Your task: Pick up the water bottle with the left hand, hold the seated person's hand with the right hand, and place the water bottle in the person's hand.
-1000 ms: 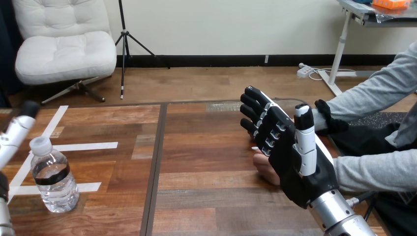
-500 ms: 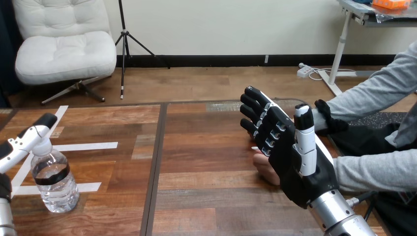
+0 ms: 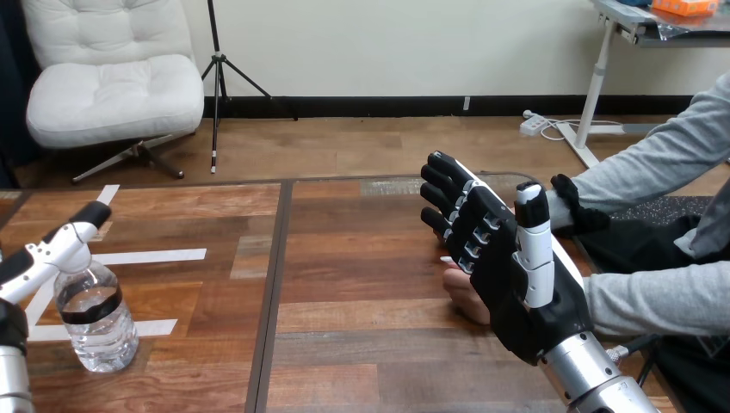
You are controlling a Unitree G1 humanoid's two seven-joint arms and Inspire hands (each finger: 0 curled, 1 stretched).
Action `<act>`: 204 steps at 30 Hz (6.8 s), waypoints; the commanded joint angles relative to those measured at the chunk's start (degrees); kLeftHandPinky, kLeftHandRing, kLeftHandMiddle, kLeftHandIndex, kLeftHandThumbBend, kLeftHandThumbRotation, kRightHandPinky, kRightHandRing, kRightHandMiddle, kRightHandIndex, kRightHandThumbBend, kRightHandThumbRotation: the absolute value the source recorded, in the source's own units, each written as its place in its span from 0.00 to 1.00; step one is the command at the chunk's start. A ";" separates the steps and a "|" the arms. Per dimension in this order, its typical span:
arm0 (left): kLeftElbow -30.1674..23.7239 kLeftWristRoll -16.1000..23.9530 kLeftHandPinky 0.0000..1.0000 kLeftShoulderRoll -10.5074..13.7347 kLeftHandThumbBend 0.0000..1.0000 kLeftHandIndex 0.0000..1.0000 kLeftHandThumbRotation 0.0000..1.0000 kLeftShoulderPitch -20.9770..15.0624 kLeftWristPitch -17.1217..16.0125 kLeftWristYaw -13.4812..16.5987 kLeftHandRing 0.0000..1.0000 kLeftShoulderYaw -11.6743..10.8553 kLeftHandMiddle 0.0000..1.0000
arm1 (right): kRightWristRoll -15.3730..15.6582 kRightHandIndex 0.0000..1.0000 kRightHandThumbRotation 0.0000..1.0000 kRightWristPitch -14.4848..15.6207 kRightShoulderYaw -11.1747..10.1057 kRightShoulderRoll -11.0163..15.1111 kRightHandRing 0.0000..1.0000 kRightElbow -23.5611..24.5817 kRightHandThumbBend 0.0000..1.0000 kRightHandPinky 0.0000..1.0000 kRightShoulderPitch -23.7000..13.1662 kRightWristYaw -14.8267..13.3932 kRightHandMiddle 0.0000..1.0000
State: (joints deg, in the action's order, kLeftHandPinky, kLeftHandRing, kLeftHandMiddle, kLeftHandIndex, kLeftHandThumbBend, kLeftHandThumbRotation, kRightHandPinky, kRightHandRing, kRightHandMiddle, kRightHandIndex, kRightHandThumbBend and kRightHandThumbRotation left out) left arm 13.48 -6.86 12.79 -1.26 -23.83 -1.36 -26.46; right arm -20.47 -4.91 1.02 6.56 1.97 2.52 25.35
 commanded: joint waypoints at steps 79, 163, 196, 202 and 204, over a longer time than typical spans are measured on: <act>4.51 8.65 1.00 2.85 1.00 1.00 0.07 -2.08 10.24 4.38 1.00 5.66 1.00 | -0.86 0.92 1.00 -0.30 -1.01 -0.17 0.98 2.61 0.88 0.99 -1.91 0.14 0.96; 24.48 -0.46 1.00 6.07 0.95 1.00 0.18 -13.84 12.59 0.58 1.00 5.00 1.00 | -0.67 0.93 1.00 -0.47 -1.42 -0.25 0.98 2.44 0.87 0.99 -1.72 1.02 0.96; 31.84 -0.58 1.00 7.56 0.93 1.00 0.09 -18.59 13.96 -0.63 1.00 5.46 1.00 | -0.56 0.93 1.00 -0.26 -1.38 -0.40 0.98 2.66 0.87 0.99 -1.71 0.84 0.96; 31.30 -0.48 0.99 7.31 0.90 1.00 0.02 -18.55 14.64 0.43 0.99 5.37 1.00 | -0.62 0.92 1.00 -0.53 -1.41 -0.54 0.98 2.50 0.87 0.98 -1.74 0.89 0.96; 30.38 -0.06 0.97 7.06 0.90 0.98 0.01 -18.29 15.32 1.85 0.98 5.43 0.99 | -0.53 0.92 1.00 -0.56 -1.41 -0.59 0.98 2.53 0.87 0.98 -1.72 0.76 0.96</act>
State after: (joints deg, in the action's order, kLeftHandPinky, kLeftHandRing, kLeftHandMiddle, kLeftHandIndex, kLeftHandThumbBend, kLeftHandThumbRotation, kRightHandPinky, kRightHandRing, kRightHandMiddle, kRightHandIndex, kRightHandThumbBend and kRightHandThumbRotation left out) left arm 45.03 -7.13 18.86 -16.30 -9.71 -1.36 -21.39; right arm -20.44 -4.85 0.01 6.54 2.00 2.52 26.32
